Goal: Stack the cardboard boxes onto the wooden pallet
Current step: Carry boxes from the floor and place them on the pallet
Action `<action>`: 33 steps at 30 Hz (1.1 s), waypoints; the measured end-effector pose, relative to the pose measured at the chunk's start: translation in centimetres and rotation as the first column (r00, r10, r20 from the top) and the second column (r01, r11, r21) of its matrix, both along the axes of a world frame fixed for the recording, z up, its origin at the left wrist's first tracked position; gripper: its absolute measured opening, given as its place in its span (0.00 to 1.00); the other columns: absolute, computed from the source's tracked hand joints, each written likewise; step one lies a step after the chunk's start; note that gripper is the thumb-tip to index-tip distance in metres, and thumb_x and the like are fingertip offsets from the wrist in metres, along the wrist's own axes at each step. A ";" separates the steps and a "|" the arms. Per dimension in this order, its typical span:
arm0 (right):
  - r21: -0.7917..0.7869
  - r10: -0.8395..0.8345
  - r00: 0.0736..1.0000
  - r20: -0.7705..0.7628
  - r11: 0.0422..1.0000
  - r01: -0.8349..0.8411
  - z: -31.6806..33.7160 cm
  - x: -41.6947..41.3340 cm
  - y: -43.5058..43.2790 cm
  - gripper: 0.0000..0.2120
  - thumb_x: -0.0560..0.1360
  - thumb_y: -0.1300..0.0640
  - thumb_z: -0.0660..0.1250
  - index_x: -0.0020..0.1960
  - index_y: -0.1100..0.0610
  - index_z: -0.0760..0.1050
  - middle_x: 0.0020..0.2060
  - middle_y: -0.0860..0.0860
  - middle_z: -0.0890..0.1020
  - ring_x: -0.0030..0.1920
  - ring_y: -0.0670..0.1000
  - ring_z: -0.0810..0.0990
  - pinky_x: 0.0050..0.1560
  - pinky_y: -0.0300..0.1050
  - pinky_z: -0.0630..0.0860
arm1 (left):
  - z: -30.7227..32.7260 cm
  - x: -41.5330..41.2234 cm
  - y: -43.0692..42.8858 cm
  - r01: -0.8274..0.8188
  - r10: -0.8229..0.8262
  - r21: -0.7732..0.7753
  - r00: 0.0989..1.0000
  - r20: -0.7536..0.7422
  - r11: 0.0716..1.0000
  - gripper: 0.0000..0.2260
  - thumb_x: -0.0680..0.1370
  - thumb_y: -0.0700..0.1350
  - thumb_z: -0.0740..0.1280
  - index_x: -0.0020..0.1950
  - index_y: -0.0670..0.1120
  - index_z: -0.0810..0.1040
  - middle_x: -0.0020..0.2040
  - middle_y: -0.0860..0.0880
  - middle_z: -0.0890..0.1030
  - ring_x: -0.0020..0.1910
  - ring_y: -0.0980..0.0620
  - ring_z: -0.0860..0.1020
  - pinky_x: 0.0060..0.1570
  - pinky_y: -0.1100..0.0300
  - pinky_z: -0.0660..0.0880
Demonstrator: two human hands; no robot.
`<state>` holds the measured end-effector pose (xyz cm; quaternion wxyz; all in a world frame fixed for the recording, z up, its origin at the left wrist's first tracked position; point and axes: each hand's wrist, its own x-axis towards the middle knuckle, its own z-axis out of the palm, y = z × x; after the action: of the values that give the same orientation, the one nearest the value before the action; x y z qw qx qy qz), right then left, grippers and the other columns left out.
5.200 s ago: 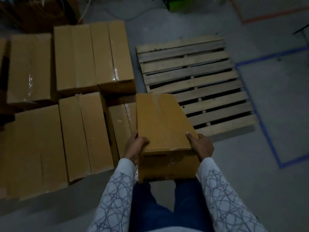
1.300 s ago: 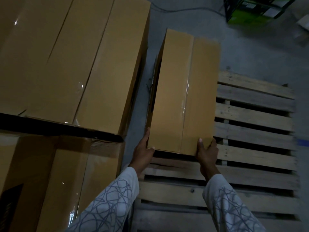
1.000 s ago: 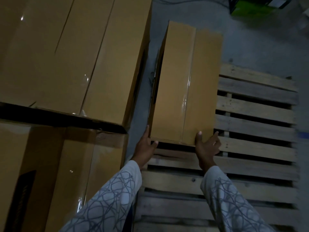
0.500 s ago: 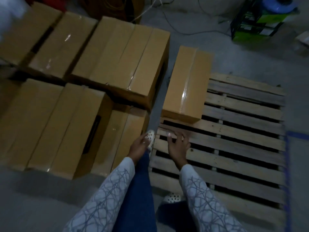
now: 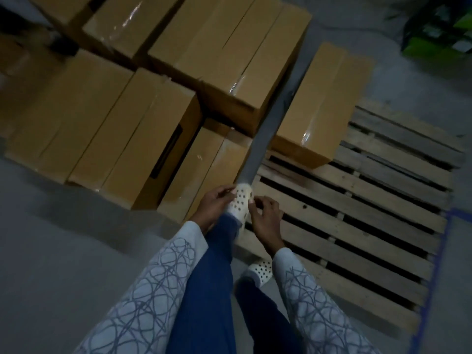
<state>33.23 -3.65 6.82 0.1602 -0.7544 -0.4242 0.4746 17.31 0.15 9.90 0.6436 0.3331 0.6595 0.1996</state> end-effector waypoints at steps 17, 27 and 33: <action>-0.220 -0.146 0.989 0.003 0.965 0.143 -30.7 -14.8 -2.4 0.33 0.81 0.46 0.69 0.80 0.56 0.62 0.78 0.55 0.66 0.78 0.58 0.63 0.77 0.57 0.63 | -34.3 -18.6 -0.8 0.118 -0.157 -0.110 0.851 -0.501 0.987 0.35 0.74 0.58 0.72 0.77 0.50 0.66 0.77 0.44 0.64 0.75 0.40 0.64 0.72 0.39 0.66; -0.243 -0.596 0.787 -0.162 0.797 0.553 -36.4 -19.4 -2.5 0.44 0.62 0.33 0.75 0.73 0.46 0.68 0.69 0.48 0.76 0.67 0.53 0.77 0.70 0.60 0.75 | -37.4 -20.7 4.5 0.134 -0.120 -0.028 0.752 -0.648 0.991 0.35 0.75 0.47 0.71 0.79 0.44 0.62 0.76 0.42 0.64 0.72 0.38 0.59 0.70 0.45 0.64; -0.143 -0.549 0.835 -0.034 0.830 0.540 -23.3 -13.1 -4.3 0.27 0.75 0.41 0.75 0.70 0.46 0.74 0.61 0.46 0.81 0.59 0.51 0.81 0.59 0.48 0.76 | -24.6 -20.2 2.3 0.139 -0.059 0.144 0.888 -0.455 0.980 0.28 0.76 0.38 0.71 0.74 0.53 0.73 0.66 0.49 0.75 0.59 0.55 0.77 0.59 0.61 0.78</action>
<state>20.10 -7.95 -16.44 0.2556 -0.8346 -0.1543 0.4629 -2.91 2.41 -14.73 0.4523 0.4578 0.7524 0.1405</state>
